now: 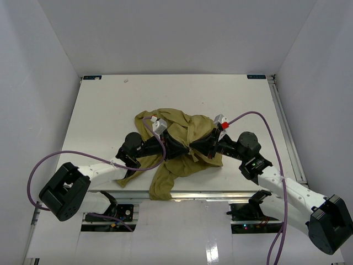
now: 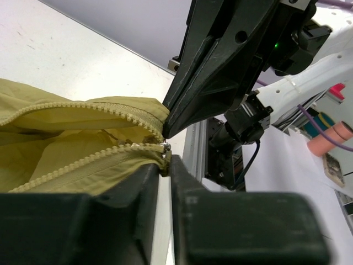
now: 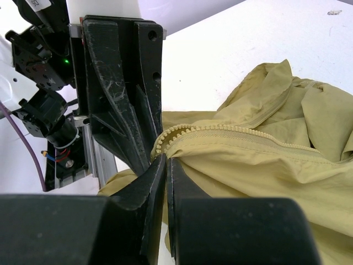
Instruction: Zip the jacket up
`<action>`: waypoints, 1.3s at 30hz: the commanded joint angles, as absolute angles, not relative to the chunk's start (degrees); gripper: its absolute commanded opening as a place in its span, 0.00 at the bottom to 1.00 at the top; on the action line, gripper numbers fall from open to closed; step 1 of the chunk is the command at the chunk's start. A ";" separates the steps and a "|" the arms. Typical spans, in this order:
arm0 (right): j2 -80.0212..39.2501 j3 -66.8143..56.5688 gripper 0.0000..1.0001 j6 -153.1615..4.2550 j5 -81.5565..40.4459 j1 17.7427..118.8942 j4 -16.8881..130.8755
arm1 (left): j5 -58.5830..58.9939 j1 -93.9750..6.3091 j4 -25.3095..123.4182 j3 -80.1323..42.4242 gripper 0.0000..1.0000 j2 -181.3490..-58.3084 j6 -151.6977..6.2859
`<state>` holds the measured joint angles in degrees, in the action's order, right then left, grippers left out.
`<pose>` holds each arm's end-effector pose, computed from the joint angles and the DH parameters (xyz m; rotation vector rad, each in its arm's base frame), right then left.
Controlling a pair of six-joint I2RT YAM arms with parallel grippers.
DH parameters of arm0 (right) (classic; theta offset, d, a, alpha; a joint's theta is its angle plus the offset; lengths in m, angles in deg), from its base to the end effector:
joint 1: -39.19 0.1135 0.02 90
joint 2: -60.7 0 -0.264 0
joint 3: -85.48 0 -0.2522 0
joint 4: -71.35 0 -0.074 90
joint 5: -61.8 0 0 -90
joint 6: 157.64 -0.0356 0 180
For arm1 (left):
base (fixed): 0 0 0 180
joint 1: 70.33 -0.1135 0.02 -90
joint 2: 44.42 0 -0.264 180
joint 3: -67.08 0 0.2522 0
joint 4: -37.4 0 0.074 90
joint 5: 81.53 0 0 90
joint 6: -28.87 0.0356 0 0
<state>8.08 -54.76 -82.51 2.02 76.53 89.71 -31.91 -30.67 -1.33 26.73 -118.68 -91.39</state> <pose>0.1560 0.1415 0.2772 -0.7428 1.4094 1.1100 0.1842 -0.1827 0.2354 0.7608 1.5258 -1.4638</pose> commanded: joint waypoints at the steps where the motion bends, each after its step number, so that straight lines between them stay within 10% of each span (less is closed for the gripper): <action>1: 7.96 -54.65 0.08 -83.20 2.66 76.55 93.80 | -33.55 -30.69 -2.55 26.51 0.13 -118.95 -90.50; 6: 8.31 -54.68 0.08 -83.26 2.43 76.63 93.76 | -33.90 -30.69 -0.40 26.29 0.00 -118.76 -89.06; 39: 1.90 -44.81 0.08 -81.95 2.00 76.60 90.64 | -33.61 -30.69 24.11 19.57 0.00 -119.35 -73.07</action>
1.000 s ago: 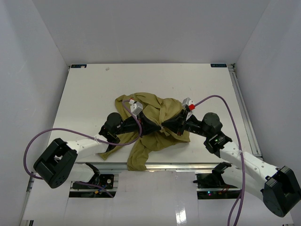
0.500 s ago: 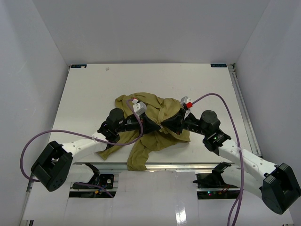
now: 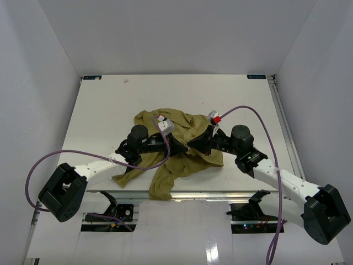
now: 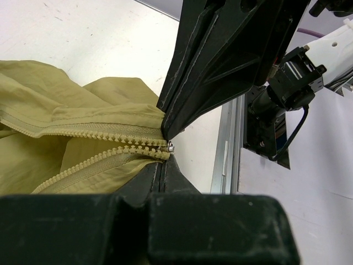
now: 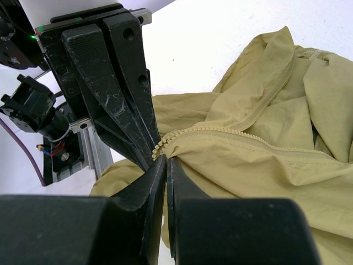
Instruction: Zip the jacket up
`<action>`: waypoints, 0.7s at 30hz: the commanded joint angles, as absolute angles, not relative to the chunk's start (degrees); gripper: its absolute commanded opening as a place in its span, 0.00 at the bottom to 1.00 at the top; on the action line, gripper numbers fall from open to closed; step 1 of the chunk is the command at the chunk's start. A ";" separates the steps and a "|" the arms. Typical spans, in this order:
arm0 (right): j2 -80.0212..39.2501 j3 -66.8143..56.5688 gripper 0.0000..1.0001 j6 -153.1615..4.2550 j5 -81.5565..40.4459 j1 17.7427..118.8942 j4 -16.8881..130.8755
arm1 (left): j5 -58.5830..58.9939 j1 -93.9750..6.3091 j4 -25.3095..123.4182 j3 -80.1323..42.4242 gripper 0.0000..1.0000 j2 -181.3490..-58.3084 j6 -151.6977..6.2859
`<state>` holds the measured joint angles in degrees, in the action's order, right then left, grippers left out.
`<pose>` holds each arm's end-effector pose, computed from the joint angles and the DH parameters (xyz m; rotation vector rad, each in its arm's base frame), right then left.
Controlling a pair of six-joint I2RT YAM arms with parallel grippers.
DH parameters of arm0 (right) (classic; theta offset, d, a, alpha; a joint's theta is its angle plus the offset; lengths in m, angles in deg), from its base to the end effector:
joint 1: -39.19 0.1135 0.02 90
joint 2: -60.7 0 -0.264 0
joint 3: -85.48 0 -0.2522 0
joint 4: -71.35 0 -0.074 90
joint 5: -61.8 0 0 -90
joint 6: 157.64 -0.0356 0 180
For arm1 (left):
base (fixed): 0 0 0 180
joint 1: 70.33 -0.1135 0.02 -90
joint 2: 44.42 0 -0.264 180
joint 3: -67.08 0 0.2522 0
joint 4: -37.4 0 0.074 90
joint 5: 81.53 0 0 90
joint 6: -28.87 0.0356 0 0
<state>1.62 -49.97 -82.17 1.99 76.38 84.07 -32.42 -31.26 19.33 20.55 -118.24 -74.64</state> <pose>0.1750 0.1552 0.2734 -0.7516 1.5427 1.1047 0.1951 -0.1884 0.2352 0.9462 1.6142 -1.2681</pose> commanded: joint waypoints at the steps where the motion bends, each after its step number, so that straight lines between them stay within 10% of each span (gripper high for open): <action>1: 1.70 -44.81 0.08 -81.83 1.96 76.56 90.44 | -33.17 -30.69 24.03 19.57 0.00 -119.51 -73.27; 21: 9.81 -50.39 0.39 -82.89 -11.12 76.55 76.08 | -27.90 -31.31 21.30 18.69 0.00 -120.16 -79.43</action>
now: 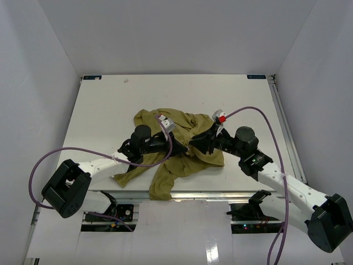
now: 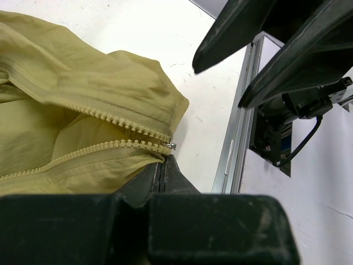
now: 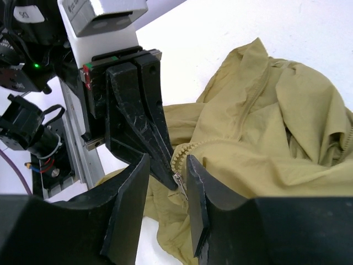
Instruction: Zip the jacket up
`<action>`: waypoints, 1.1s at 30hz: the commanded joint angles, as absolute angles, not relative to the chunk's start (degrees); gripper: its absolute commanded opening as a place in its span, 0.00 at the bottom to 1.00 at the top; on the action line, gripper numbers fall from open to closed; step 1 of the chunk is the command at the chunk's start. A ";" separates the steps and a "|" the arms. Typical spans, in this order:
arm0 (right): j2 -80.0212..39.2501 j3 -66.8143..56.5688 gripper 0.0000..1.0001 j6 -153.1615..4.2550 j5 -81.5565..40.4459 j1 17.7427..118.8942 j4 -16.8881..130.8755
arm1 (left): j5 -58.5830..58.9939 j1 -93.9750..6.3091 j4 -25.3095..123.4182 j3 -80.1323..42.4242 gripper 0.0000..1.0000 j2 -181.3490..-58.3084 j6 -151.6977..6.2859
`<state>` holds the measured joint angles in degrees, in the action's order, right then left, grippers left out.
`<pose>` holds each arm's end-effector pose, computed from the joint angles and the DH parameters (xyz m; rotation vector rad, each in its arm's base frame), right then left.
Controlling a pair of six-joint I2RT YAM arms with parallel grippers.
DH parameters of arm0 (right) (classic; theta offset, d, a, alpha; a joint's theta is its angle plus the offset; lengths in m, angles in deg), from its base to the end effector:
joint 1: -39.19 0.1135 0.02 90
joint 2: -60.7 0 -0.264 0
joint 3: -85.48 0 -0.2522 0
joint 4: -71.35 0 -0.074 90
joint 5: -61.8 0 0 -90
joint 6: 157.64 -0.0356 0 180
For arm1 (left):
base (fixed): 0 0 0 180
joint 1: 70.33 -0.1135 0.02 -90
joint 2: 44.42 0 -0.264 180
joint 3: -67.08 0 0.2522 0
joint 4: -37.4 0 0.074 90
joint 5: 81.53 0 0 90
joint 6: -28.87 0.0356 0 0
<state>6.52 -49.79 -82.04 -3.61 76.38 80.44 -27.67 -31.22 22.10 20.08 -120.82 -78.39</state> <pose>0.1668 0.1452 0.2855 -0.6712 1.5351 1.0294 0.2019 -0.1912 0.2213 0.8333 1.7708 -1.2441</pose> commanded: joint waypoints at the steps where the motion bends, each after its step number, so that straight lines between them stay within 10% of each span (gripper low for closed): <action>1: 10.90 -50.43 0.39 -83.21 -12.76 76.55 74.11 | -28.01 -31.31 21.09 18.69 0.00 -120.28 -79.49; 33: 4.65 -51.26 0.38 -75.89 -9.20 80.68 75.84 | -30.28 -31.47 18.20 19.41 0.00 -121.43 -80.74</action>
<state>5.22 -51.74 -77.87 -9.19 80.42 72.23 -29.29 -31.22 19.37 20.08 -121.92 -80.70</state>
